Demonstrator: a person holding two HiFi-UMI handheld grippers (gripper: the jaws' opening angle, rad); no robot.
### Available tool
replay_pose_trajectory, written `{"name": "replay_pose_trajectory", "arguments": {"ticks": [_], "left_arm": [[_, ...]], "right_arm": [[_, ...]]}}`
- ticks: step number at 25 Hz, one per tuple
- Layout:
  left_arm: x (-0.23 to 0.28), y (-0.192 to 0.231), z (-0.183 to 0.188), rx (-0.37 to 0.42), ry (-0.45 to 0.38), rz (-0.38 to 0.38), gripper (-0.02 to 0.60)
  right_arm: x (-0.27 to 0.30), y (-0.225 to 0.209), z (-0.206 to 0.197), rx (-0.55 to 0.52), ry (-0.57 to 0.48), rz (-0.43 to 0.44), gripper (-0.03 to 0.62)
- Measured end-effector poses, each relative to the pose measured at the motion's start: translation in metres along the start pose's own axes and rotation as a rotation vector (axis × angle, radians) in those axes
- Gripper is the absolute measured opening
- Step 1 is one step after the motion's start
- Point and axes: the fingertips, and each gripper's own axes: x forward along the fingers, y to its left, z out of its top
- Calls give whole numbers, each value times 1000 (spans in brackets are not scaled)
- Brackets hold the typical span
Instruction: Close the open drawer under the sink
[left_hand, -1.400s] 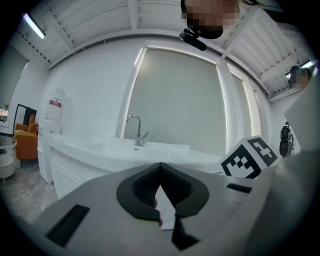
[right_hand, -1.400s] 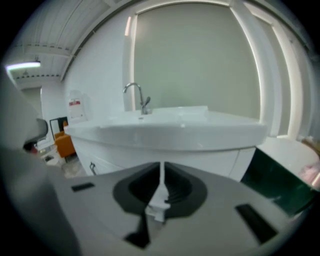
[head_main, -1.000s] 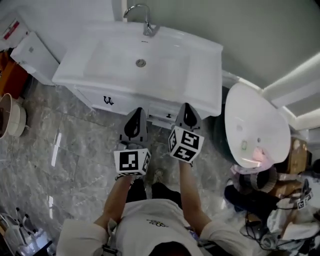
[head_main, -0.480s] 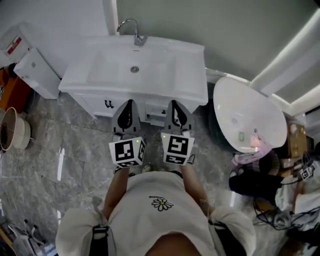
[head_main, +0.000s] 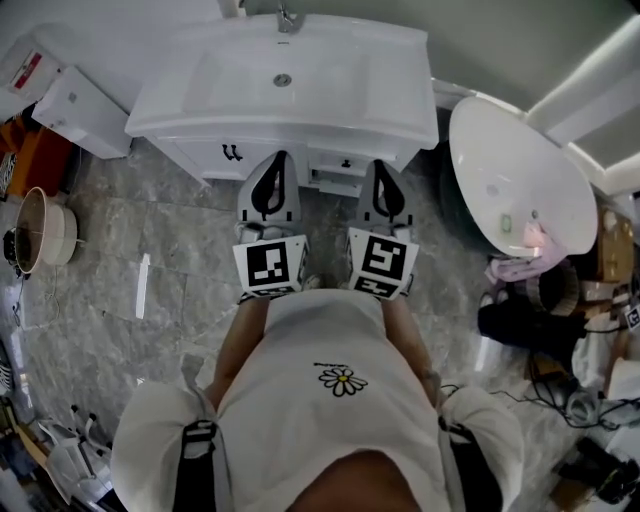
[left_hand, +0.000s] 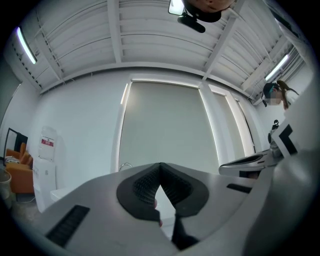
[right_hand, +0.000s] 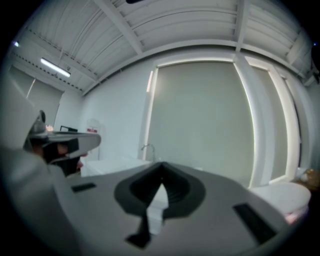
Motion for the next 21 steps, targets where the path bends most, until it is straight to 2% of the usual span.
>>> {"name": "replay_pose_trajectory", "arguments": {"ticks": [4, 9, 12, 21], "left_arm": [[-3, 0, -8, 9, -25, 11, 18], [-12, 3, -24, -6, 5, 29, 18], [-13, 4, -25, -20, 1, 43, 18], [1, 11, -22, 5, -4, 41, 18]], "right_arm": [[-1, -2, -11, 17, 3, 5, 29], [-5, 3, -21, 24, 13, 29, 29], [-5, 3, -25, 26, 18, 38, 29], [7, 9, -24, 25, 30, 51, 29]]}}
